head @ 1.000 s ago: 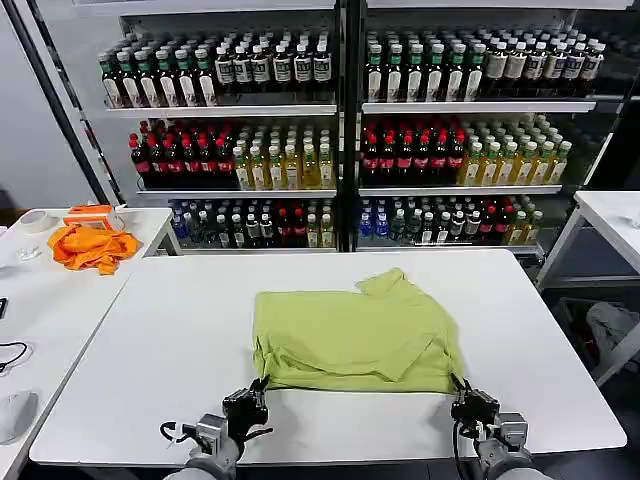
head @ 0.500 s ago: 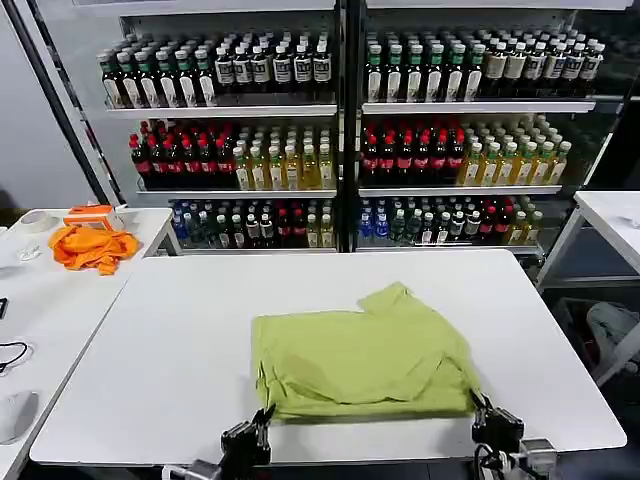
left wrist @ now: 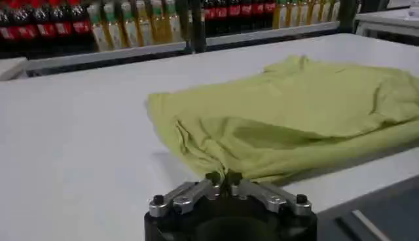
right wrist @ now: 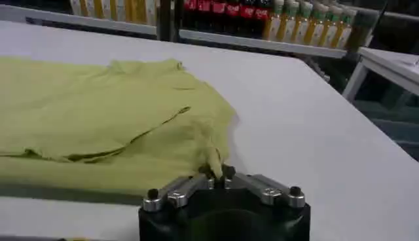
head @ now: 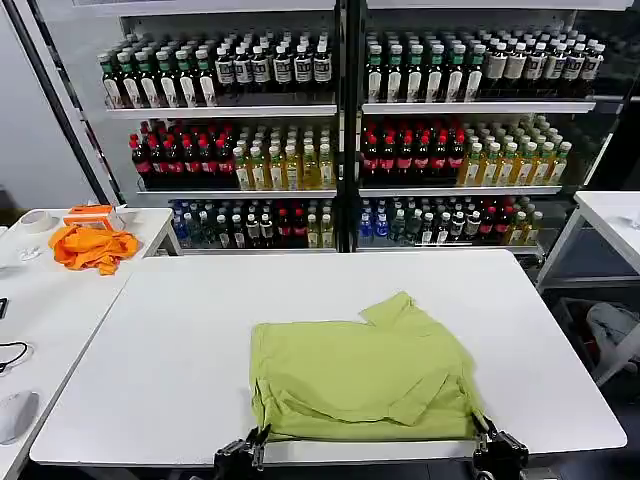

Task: Fold and organize the clothes.

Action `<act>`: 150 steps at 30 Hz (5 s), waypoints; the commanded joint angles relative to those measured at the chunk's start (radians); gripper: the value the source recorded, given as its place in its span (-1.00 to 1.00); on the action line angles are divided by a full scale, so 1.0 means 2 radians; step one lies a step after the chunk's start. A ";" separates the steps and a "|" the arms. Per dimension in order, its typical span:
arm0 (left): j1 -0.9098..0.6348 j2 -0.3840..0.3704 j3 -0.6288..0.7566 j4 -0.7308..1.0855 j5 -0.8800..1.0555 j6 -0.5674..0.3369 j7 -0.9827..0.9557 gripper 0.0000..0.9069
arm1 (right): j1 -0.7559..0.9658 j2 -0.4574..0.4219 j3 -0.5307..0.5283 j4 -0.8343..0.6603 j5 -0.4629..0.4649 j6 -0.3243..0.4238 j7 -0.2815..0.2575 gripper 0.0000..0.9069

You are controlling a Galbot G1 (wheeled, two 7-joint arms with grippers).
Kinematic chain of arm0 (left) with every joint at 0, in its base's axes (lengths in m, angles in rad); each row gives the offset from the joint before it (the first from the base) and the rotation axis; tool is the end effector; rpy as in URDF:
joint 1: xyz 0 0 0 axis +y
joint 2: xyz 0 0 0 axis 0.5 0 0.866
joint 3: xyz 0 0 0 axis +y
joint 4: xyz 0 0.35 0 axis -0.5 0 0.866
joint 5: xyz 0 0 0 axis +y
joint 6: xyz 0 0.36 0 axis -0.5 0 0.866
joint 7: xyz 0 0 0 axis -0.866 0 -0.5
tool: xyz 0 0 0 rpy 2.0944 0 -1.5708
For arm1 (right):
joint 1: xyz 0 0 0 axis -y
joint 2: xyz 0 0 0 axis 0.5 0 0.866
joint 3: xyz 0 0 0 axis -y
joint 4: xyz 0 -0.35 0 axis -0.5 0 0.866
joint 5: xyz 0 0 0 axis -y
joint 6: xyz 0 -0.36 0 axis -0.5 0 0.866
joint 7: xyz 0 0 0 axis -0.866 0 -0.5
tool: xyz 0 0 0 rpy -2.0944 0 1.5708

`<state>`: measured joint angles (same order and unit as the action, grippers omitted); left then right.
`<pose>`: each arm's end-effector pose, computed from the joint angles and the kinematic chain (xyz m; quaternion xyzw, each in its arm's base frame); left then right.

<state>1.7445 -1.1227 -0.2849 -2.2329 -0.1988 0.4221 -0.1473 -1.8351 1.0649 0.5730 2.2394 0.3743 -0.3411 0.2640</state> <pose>0.1183 -0.0047 -0.2884 -0.1486 -0.9506 -0.0685 0.2639 0.1251 -0.0737 -0.2735 0.0038 -0.9687 0.0740 0.2371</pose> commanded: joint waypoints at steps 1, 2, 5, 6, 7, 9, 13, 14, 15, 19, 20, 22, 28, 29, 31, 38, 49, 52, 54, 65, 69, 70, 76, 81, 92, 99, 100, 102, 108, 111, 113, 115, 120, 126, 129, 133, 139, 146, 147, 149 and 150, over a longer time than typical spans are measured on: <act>0.006 0.022 -0.046 -0.046 -0.003 0.013 0.003 1.00 | 0.013 -0.005 0.009 0.051 0.004 -0.006 0.000 1.00; 0.005 0.022 -0.054 -0.046 -0.003 0.013 0.000 1.00 | 0.020 -0.005 0.011 0.055 0.010 -0.006 0.001 1.00; 0.014 0.021 -0.082 -0.067 -0.019 0.010 -0.008 1.00 | 0.051 -0.012 0.001 0.052 0.021 -0.005 0.008 1.00; 0.018 0.022 -0.093 -0.073 -0.022 0.010 -0.008 1.00 | 0.064 -0.015 -0.004 0.048 0.022 -0.004 0.013 1.00; 0.021 0.025 -0.102 -0.083 -0.026 0.011 -0.007 1.00 | 0.080 -0.019 -0.012 0.043 0.024 -0.006 0.019 1.00; -0.037 0.038 -0.105 -0.077 -0.054 0.027 -0.005 1.00 | 0.132 -0.031 -0.041 0.018 0.053 -0.020 0.030 1.00; -0.105 0.062 -0.069 -0.011 -0.077 0.031 -0.007 1.00 | 0.271 -0.035 -0.099 -0.074 0.076 -0.037 0.040 1.00; -0.139 0.069 -0.057 0.017 -0.087 0.029 -0.009 1.00 | 0.301 -0.034 -0.111 -0.102 0.097 -0.043 0.043 1.00; -0.153 0.071 -0.049 0.034 -0.090 0.028 -0.010 1.00 | 0.316 -0.033 -0.121 -0.117 0.102 -0.046 0.044 1.00; -0.240 0.070 -0.008 0.108 -0.108 0.028 -0.024 1.00 | 0.392 -0.018 -0.157 -0.188 0.121 -0.056 0.045 1.00; -0.263 0.064 0.004 0.123 -0.110 0.030 -0.037 1.00 | 0.420 -0.013 -0.168 -0.208 0.122 -0.056 0.046 1.00; -0.295 0.057 0.023 0.144 -0.117 0.034 -0.043 1.00 | 0.456 -0.005 -0.182 -0.232 0.125 -0.060 0.045 1.00; -0.370 0.031 0.070 0.216 -0.132 0.052 -0.046 1.00 | 0.537 0.029 -0.226 -0.332 0.129 -0.065 0.043 1.00; -0.386 0.025 0.077 0.233 -0.134 0.056 -0.047 1.00 | 0.547 0.040 -0.232 -0.350 0.129 -0.065 0.043 1.00; -0.403 0.017 0.084 0.254 -0.134 0.058 -0.048 1.00 | 0.560 0.051 -0.239 -0.380 0.129 -0.065 0.044 1.00; -0.442 0.000 0.106 0.309 -0.133 0.062 -0.052 1.00 | 0.593 0.079 -0.259 -0.442 0.131 -0.064 0.041 1.00; -0.448 -0.006 0.117 0.326 -0.127 0.068 -0.049 0.80 | 0.596 0.094 -0.263 -0.474 0.132 -0.063 0.045 0.91; -0.445 -0.007 0.122 0.326 -0.125 0.071 -0.044 -0.96 | 0.588 0.093 -0.268 -0.471 0.132 -0.061 0.042 -0.42; -0.442 -0.005 0.123 0.325 -0.122 0.078 -0.041 -0.96 | 0.584 0.093 -0.270 -0.468 0.132 -0.062 0.039 -0.91; -0.412 0.009 0.111 0.306 -0.127 0.078 -0.028 -0.96 | 0.567 0.092 -0.263 -0.454 0.148 -0.074 0.031 -1.00; -0.399 0.011 0.102 0.296 -0.139 0.077 -0.024 -0.96 | 0.561 0.092 -0.262 -0.440 0.146 -0.059 0.029 -1.00; -0.397 0.011 0.100 0.294 -0.143 0.075 -0.024 -0.96 | 0.560 0.092 -0.260 -0.435 0.145 -0.054 0.027 -1.00; -0.392 0.019 0.092 0.276 -0.166 0.046 -0.026 -0.96 | 0.553 0.090 -0.256 -0.410 0.141 -0.033 0.020 -1.00; -0.385 0.026 0.082 0.249 -0.183 0.023 -0.029 -0.96 | 0.541 0.080 -0.247 -0.368 0.140 -0.025 0.016 -1.00; -0.345 0.036 0.066 0.185 -0.193 0.002 -0.027 -0.96 | 0.485 0.041 -0.211 -0.245 0.142 -0.032 0.013 -1.00; -0.290 0.052 0.042 0.135 -0.189 0.005 -0.022 -0.96 | 0.381 0.001 -0.166 -0.136 0.142 -0.039 0.013 -1.00; -0.285 0.053 0.039 0.131 -0.186 0.004 -0.021 -0.96 | 0.368 -0.002 -0.162 -0.128 0.142 -0.039 0.012 -1.00; -0.266 0.056 0.032 0.118 -0.175 0.003 -0.017 -0.96 | 0.334 -0.010 -0.142 -0.103 0.141 -0.039 0.011 -1.00; -0.225 0.055 0.024 0.090 -0.157 0.005 -0.006 -0.96 | 0.265 -0.014 -0.102 -0.061 0.137 -0.041 0.006 -1.00; -0.203 0.056 0.021 0.083 -0.143 0.005 0.002 -0.96 | 0.236 -0.017 -0.085 -0.043 0.135 -0.045 0.006 -1.00; -0.193 0.058 0.019 0.081 -0.121 0.001 0.006 -0.96 | 0.218 -0.017 -0.073 -0.035 0.133 -0.051 0.007 -1.00; -0.182 0.060 0.020 0.085 -0.102 -0.006 0.010 -0.96 | 0.204 -0.017 -0.064 -0.031 0.120 -0.061 0.007 -1.00; -0.175 0.059 0.022 0.112 -0.074 -0.013 0.015 -0.96 | 0.187 -0.006 -0.063 -0.040 0.109 -0.061 0.007 -1.00; -0.175 0.055 0.026 0.126 -0.050 -0.016 0.016 -0.96 | 0.207 0.010 -0.086 -0.068 0.097 -0.067 0.011 -1.00; -0.172 0.055 0.026 0.128 -0.034 -0.014 0.022 -0.82 | 0.216 0.016 -0.092 -0.077 0.092 -0.081 0.014 1.00; -0.165 0.048 0.020 0.119 -0.019 -0.013 0.019 1.00 | 0.208 0.019 -0.091 -0.071 0.071 -0.078 0.008 1.00; -0.140 0.022 0.010 0.086 0.000 -0.029 -0.010 1.00 | 0.168 0.025 -0.071 -0.031 0.055 -0.069 0.005 1.00; -0.105 -0.050 0.000 0.047 -0.025 -0.037 -0.065 1.00 | 0.127 0.032 -0.055 0.003 0.042 -0.061 0.006 1.00; -0.103 -0.058 0.001 0.045 -0.027 -0.037 -0.071 1.00 | 0.126 0.033 -0.054 0.004 0.041 -0.060 0.007 1.00; -0.097 -0.087 0.005 0.051 -0.028 -0.038 -0.080 1.00 | 0.120 0.037 -0.053 0.008 0.038 -0.059 0.007 1.00; -0.097 -0.094 0.006 0.056 -0.028 -0.038 -0.086 1.00 | 0.119 0.037 -0.053 0.009 0.037 -0.059 0.008 1.00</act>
<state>1.4809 -1.1280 -0.2721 -2.0787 -0.2507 0.3610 -0.2084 -1.5187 1.1263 0.4446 2.1983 0.4785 -0.4641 0.2791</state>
